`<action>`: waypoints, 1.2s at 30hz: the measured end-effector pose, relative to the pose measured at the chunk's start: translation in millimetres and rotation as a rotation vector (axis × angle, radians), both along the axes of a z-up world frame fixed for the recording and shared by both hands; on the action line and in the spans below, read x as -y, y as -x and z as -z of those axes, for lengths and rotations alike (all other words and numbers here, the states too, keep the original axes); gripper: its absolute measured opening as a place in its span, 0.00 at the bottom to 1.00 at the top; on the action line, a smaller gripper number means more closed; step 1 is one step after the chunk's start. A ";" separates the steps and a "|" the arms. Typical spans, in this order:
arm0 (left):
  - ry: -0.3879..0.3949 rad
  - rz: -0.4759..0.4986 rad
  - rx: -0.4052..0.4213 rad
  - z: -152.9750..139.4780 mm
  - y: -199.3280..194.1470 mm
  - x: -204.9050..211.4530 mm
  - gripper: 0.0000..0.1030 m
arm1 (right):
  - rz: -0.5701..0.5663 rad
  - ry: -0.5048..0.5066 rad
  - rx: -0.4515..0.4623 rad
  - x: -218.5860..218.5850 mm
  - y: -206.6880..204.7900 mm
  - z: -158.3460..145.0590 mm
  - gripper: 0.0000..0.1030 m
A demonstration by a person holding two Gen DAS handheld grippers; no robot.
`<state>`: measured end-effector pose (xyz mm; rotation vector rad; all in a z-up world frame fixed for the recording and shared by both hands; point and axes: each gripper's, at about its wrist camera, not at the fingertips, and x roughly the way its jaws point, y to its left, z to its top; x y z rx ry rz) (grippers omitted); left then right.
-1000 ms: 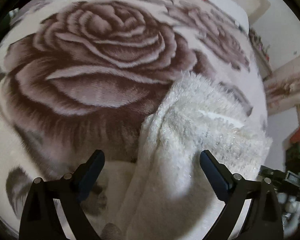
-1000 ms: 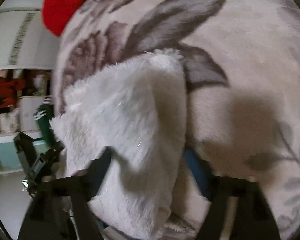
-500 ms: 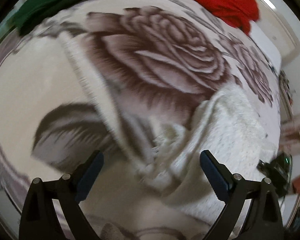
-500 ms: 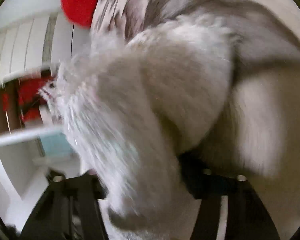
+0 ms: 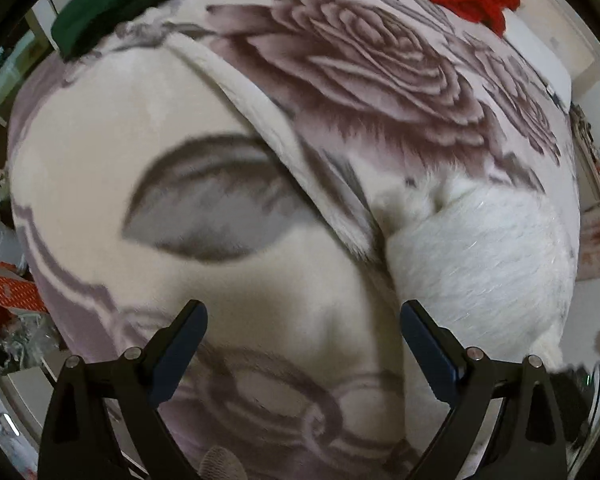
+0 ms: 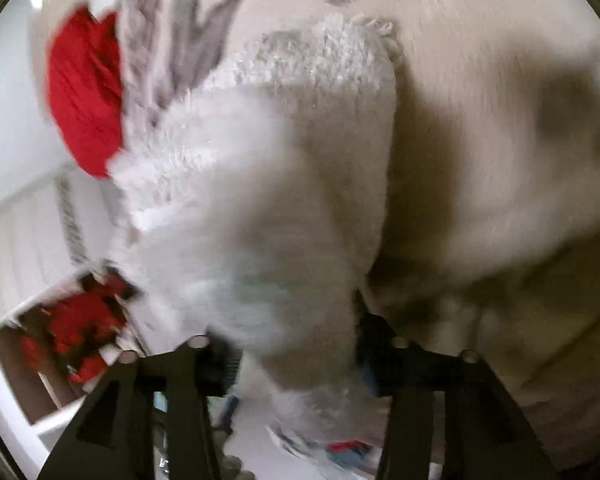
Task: Fold large clothes
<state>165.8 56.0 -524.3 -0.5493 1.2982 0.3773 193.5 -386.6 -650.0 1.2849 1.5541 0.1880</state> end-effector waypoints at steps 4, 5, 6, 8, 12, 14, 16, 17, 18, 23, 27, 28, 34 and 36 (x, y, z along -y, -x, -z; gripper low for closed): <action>-0.011 0.005 0.033 -0.2 -4.1 20.5 0.96 | -0.239 0.132 0.062 20.5 -42.2 -50.9 0.61; -0.009 -0.010 0.050 0.3 -7.3 24.4 0.95 | -0.288 0.183 0.105 23.3 -51.4 -68.2 0.62; -0.016 -0.023 0.062 0.2 -9.4 26.4 0.95 | -0.342 0.234 0.145 25.5 -60.4 -86.6 0.64; -0.033 -0.045 0.087 2.1 -15.7 31.0 0.96 | -0.433 0.261 0.249 19.4 -91.7 -123.0 0.66; -0.063 -0.057 0.101 9.1 -29.8 38.3 0.96 | -0.675 0.227 0.412 -42.9 -152.4 -150.5 0.68; -0.072 -0.062 0.107 9.1 -34.7 38.9 0.95 | -0.851 0.231 0.471 -109.8 -182.1 -135.3 0.73; -0.076 -0.064 0.105 8.5 -37.7 37.7 0.96 | -0.968 0.231 0.434 -147.7 -202.9 -112.4 0.73; -0.079 -0.064 0.105 7.9 -38.1 37.7 0.95 | -1.039 0.208 0.387 -162.2 -201.8 -95.4 0.72; -0.092 -0.063 0.106 5.5 -38.0 36.7 0.95 | -1.075 0.208 0.363 -172.8 -200.6 -89.2 0.65; -0.102 -0.060 0.117 -4.8 -32.5 40.1 0.95 | -0.961 0.224 0.483 -164.7 -187.0 -136.1 0.06; -0.067 -0.061 0.133 -8.9 -36.5 49.8 0.95 | -0.830 0.343 0.543 -140.7 -195.2 -180.6 0.06; -0.054 -0.062 0.130 -7.8 -40.3 53.5 0.96 | -0.831 0.401 0.547 -141.5 -200.3 -177.4 0.06; -0.081 -0.035 0.112 3.2 -62.5 72.2 0.96 | -0.970 0.540 0.356 -155.1 -220.7 -66.0 0.06; -0.113 -0.021 0.078 4.3 -62.6 69.1 0.96 | -0.987 0.509 0.355 -158.7 -222.3 -63.9 0.08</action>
